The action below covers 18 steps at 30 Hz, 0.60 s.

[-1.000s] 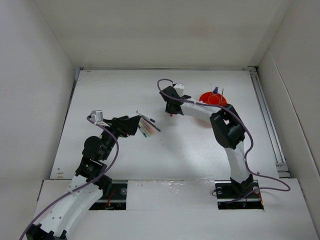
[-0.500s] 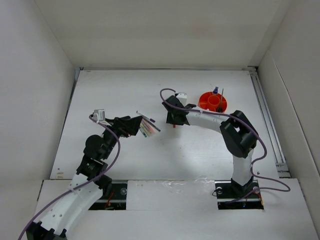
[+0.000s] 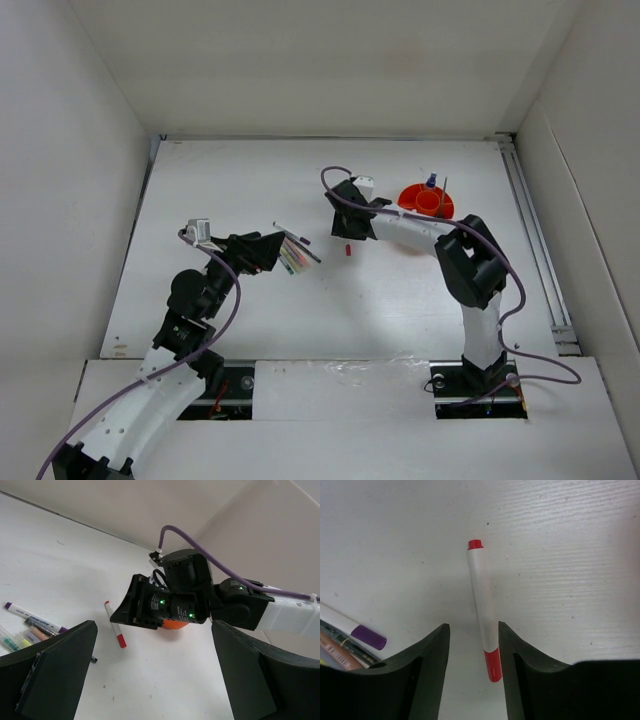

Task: Sort the stationery into containers
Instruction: Grab a piece of stationery with the right arm

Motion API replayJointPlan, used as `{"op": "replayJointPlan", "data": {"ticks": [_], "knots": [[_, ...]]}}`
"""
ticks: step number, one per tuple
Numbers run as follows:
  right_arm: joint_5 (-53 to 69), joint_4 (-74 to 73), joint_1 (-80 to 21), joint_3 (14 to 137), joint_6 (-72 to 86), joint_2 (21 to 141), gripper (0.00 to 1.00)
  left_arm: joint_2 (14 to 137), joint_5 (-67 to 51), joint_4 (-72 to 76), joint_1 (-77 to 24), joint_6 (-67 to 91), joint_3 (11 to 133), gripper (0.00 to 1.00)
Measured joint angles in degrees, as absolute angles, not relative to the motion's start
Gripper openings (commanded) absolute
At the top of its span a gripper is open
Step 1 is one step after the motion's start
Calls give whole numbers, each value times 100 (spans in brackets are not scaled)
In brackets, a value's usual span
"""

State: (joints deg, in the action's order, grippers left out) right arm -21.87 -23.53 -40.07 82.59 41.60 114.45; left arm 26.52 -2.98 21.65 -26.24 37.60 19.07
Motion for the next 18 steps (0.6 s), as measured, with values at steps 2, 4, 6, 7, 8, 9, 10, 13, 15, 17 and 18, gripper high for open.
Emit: {"op": "replayJointPlan", "data": {"ticks": [2, 4, 6, 7, 8, 9, 10, 13, 15, 17, 18], "knots": [[-2185, -2368, -3979, 8342, 4112, 11598, 43, 2663, -303, 2167, -2624, 3760, 1909, 100], [-2187, -2408, -3935, 8490, 4069, 11780, 35, 2703, -305, 2196, -2624, 3760, 1907, 100], [-2191, -2416, -3879, 8691, 4034, 11974, 27, 2746, -307, 2215, -2624, 3760, 1907, 100], [-2193, -2403, -3852, 8755, 4027, 12046, 25, 2762, -309, 2217, -2624, 3760, 1907, 100], [-2198, -2412, -3826, 8803, 4021, 12097, 25, 2770, -311, 2217, -2624, 3760, 1907, 100], [-2209, -2421, -3804, 8842, 4007, 12130, 23, 2773, -314, 2220, -2624, 3760, 1907, 100], [-2211, -2429, -3780, 8877, 3994, 12156, 23, 2773, -318, 2222, -2624, 3760, 1907, 100], [-2250, -2482, -3732, 8971, 3972, 12199, 31, 2773, -320, 2255, -2624, 3760, 1907, 100], [-2259, -2528, -3708, 9048, 3935, 12252, 37, 2783, -320, 2279, -2624, 3760, 1907, 100], [-2270, -2561, -3708, 9118, 3909, 12296, 40, 2821, -322, 2316, -2624, 3760, 1907, 100], [-2272, -2582, -3708, 9157, 3889, 12315, 40, 2845, -329, 2329, -2624, 3760, 1907, 100]]}}
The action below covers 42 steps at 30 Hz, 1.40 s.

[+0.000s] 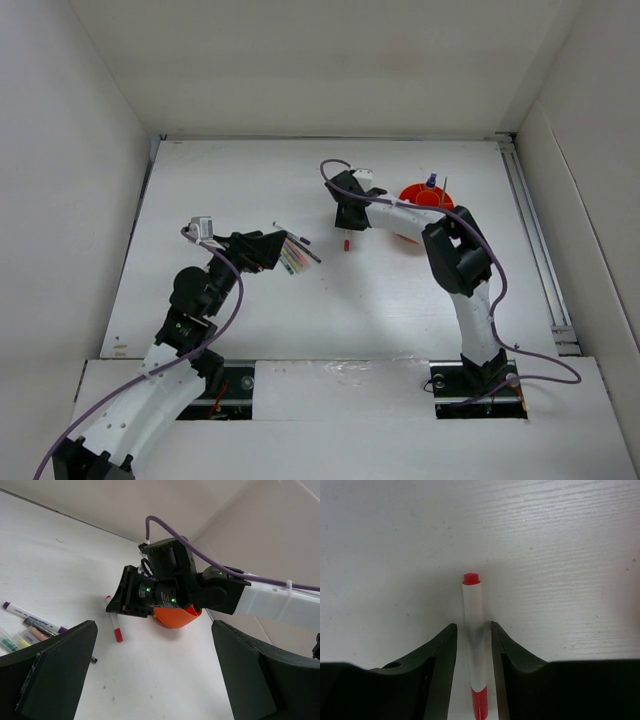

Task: Sort the stationery into containers
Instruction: Grab a piece of stationery with the right arm, then place the stationery into the container

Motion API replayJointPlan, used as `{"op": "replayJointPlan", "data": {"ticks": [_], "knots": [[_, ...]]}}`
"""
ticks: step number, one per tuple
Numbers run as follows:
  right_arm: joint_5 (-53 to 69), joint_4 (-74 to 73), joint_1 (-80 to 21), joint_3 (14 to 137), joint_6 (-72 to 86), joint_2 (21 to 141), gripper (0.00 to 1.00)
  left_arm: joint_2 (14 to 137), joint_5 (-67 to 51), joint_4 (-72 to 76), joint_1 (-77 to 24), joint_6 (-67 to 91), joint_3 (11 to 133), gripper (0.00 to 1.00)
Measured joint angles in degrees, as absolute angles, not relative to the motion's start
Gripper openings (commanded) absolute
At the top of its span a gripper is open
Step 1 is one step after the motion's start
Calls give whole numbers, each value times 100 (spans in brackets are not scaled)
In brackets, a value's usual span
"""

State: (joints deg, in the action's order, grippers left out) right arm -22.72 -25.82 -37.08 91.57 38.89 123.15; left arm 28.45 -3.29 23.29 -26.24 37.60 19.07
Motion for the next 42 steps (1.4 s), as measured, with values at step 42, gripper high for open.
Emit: {"op": "replayJointPlan", "data": {"ticks": [42], "knots": [[-5398, -1225, -1874, 8525, 4460, 9369, 0, 2764, -432, 2338, -2624, 3760, 1907, 100]]}}
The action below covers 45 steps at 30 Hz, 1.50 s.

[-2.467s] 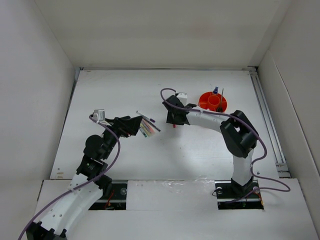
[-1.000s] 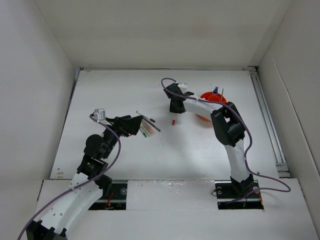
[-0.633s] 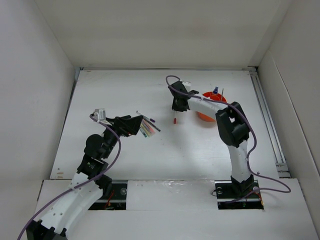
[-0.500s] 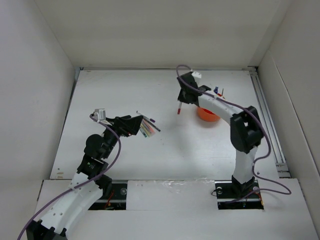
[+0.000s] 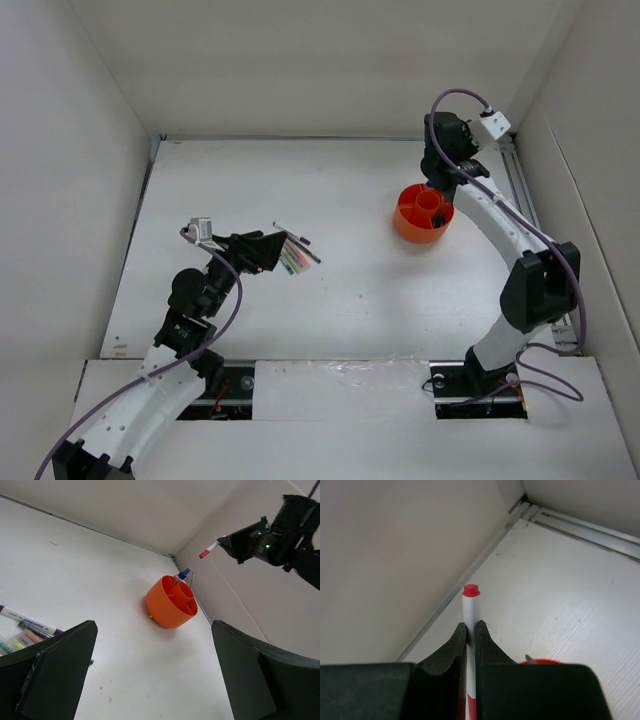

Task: Sort the stationery into containers
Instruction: Place the stationery into the container

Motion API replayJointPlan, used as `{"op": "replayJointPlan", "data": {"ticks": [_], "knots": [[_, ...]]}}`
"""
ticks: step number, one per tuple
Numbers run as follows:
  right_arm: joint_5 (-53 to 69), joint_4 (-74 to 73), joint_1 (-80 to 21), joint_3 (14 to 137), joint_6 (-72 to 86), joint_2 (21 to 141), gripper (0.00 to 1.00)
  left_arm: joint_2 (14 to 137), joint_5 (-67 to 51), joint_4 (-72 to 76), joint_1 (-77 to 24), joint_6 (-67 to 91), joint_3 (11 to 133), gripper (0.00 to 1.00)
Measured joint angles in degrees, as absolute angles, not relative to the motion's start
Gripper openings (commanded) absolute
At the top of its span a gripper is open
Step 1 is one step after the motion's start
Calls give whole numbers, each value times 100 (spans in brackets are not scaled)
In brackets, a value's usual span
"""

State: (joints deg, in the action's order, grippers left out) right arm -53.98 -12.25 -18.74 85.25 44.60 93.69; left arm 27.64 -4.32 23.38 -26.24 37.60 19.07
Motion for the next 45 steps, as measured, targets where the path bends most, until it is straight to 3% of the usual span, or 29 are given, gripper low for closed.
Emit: {"op": "replayJointPlan", "data": {"ticks": [26, 40, 45], "knots": [[-6777, -1470, -1855, 8447, 4499, 10923, 0, 2945, -467, 2397, -2624, 3760, 1907, 100], [-6947, -1894, -2001, 8462, 4744, 10973, 0, 2945, -467, 2408, -2624, 3760, 1907, 100], [-6897, -1903, -2032, 8423, 4613, 10455, 0, 2945, -467, 2412, -2624, 3760, 1907, 100]]}}
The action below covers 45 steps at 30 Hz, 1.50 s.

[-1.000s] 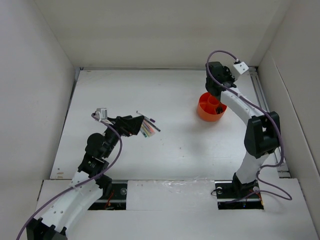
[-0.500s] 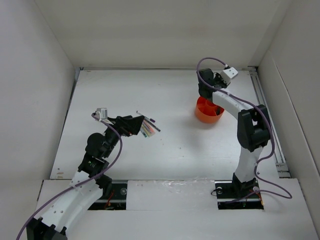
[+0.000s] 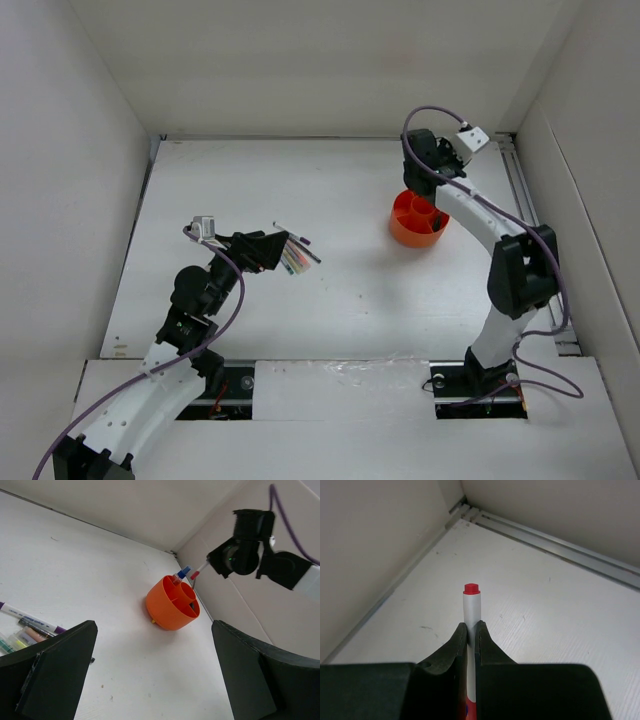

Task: Sort the stationery into containers
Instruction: Place the stationery into the container

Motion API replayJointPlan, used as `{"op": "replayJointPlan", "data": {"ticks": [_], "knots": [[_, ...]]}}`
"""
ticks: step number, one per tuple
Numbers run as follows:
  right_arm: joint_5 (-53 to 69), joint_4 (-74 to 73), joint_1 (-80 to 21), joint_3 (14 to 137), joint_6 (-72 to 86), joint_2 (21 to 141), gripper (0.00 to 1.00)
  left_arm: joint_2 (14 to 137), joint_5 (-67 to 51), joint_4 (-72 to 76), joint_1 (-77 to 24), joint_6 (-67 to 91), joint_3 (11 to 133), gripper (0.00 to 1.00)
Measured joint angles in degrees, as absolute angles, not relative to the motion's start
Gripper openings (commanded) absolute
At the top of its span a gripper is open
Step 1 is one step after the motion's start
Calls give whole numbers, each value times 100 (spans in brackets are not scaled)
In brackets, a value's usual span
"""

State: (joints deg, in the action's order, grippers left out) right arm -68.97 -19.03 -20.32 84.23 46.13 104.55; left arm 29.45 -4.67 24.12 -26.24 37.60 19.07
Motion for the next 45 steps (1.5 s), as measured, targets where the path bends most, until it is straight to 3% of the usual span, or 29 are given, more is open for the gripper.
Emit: {"op": "replayJointPlan", "data": {"ticks": [8, 22, 33, 38, 45], "knots": [[-6851, -1752, -2342, 8353, 4331, 9489, 0, 2945, -484, 2414, -2624, 3760, 1907, 100], [-6875, -2980, -2598, 8342, 4995, 10420, 0, 2945, -561, 2421, -2624, 3802, 1907, 100], [-7000, -3361, -2598, 8344, 5323, 10475, 0, 2945, -563, 2421, -2624, 3802, 1907, 100], [-7013, -3450, -2630, 8355, 5426, 10608, 19, 2941, -563, 2421, -2624, 3802, 1907, 100], [-7074, -3461, -2884, 8423, 5483, 10652, 31, 2941, -558, 2421, -2624, 3802, 1907, 100]]}}
